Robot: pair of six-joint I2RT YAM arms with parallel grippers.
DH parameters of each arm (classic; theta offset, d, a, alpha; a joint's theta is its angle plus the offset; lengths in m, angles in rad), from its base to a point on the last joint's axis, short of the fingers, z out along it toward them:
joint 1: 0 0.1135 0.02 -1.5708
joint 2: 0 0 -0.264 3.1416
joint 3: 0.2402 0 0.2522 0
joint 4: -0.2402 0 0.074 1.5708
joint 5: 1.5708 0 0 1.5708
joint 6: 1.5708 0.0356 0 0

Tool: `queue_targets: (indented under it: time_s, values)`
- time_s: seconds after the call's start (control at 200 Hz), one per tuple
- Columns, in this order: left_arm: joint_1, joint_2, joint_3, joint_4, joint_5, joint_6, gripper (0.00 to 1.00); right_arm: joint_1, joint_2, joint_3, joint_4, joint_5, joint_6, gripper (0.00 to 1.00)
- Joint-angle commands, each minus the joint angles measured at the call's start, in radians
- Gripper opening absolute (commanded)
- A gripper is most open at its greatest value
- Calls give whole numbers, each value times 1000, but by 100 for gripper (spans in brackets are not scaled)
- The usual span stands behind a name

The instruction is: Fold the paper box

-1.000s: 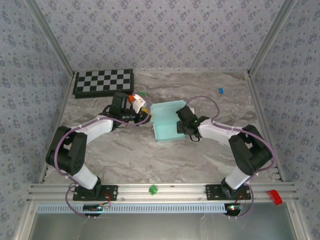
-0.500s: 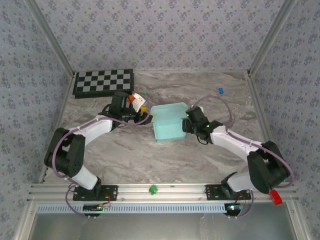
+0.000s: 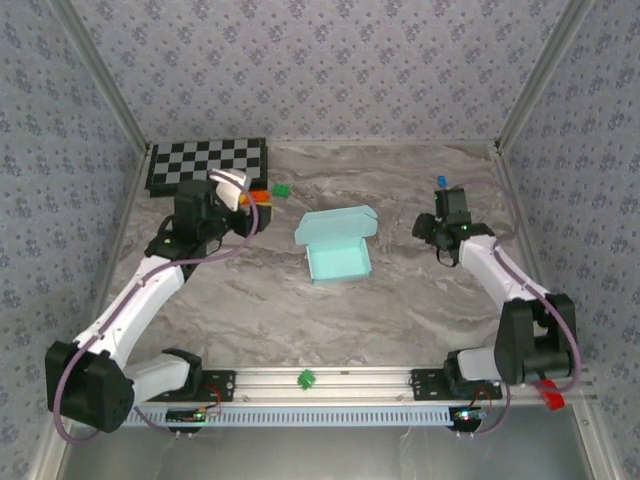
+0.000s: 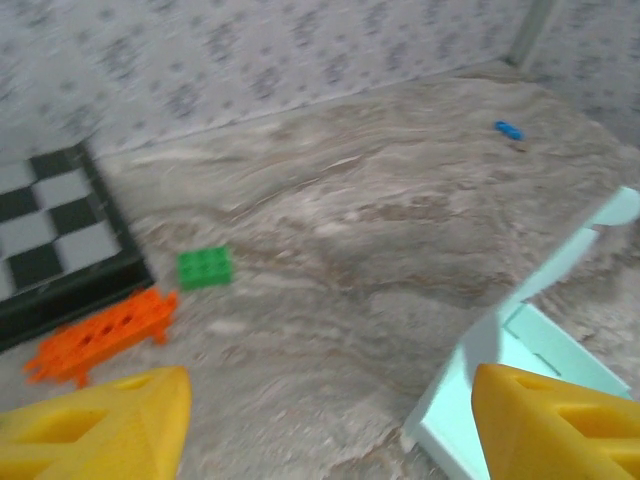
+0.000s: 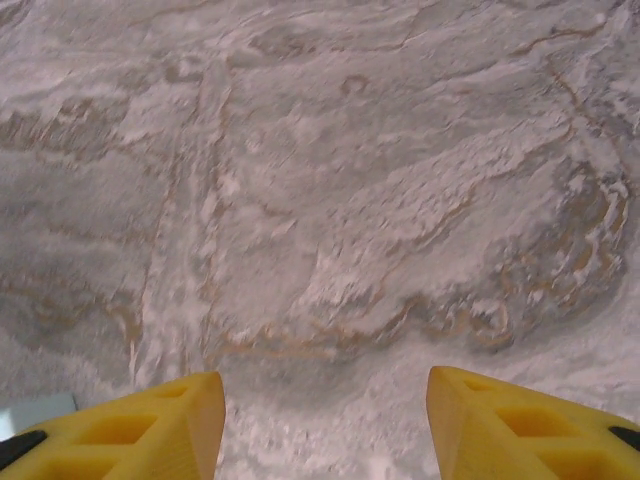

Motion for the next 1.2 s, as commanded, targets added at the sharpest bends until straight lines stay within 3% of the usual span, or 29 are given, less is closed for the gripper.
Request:
queue_targets:
  time_s: [0.0, 0.09, 0.29, 0.55, 0.8, 1.194]
  values:
    - [49, -47, 67, -195, -105, -123, 76, -70, 83, 102, -44, -111, -49, 53]
    - [102, -72, 86, -286, -124, -173, 80, -113, 171, 190, -65, -130, -84, 52]
    - [165, -86, 93, -411, -98, -143, 80, -162, 379, 439, -139, -78, -104, 50]
    - [190, -78, 9, -319, -82, -124, 81, -207, 640, 739, -231, -81, -105, 44]
    - [196, -82, 3, -332, -66, -122, 81, -215, 865, 1017, -365, -78, -125, 37]
    - [195, -111, -12, -326, -52, -101, 82, -217, 1087, 1307, -519, -96, -124, 38]
